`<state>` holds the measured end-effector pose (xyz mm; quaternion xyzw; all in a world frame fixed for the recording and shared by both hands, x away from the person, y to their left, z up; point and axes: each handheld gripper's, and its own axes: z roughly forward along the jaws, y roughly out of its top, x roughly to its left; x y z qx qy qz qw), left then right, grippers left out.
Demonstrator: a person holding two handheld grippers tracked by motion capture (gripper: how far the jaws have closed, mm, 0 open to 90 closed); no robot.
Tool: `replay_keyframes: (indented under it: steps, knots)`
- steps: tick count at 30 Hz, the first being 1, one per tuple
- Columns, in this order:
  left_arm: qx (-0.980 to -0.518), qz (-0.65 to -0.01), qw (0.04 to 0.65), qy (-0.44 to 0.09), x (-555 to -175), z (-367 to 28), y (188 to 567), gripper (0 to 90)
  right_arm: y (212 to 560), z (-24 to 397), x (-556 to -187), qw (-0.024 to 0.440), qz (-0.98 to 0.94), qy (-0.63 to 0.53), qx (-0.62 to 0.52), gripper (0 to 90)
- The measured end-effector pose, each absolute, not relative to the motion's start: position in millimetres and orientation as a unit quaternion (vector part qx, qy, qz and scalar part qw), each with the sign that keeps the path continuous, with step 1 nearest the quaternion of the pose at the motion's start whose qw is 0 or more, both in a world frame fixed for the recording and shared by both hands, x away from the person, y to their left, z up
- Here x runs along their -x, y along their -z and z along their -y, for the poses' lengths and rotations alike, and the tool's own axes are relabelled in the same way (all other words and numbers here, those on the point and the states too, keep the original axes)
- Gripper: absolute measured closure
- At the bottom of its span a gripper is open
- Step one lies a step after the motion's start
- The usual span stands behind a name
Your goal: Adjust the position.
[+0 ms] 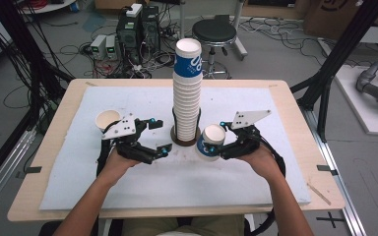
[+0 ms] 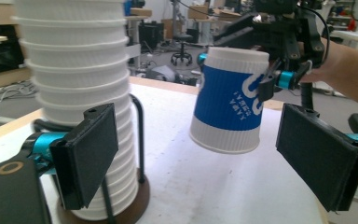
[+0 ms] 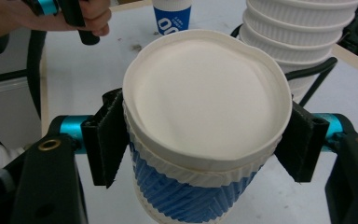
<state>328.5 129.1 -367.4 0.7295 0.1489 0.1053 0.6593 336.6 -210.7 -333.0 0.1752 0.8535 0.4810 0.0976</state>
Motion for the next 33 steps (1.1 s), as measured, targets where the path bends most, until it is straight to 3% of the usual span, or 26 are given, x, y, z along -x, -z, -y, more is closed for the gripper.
replay_keyframes:
  steps: [13, 33]
  knots:
    - [-0.748, -0.106, 0.653, -0.054, -320.0, -98.0, 379.4, 12.9, 331.7, 197.8, -329.1, 0.070, -0.848, -0.508, -0.137, 27.8]
    - [-0.756, -0.081, 0.649, -0.037, -321.9, -70.7, 392.5, 12.9, 333.7, 186.7, -326.8, 0.019, -0.828, -0.547, -0.123, 27.8]
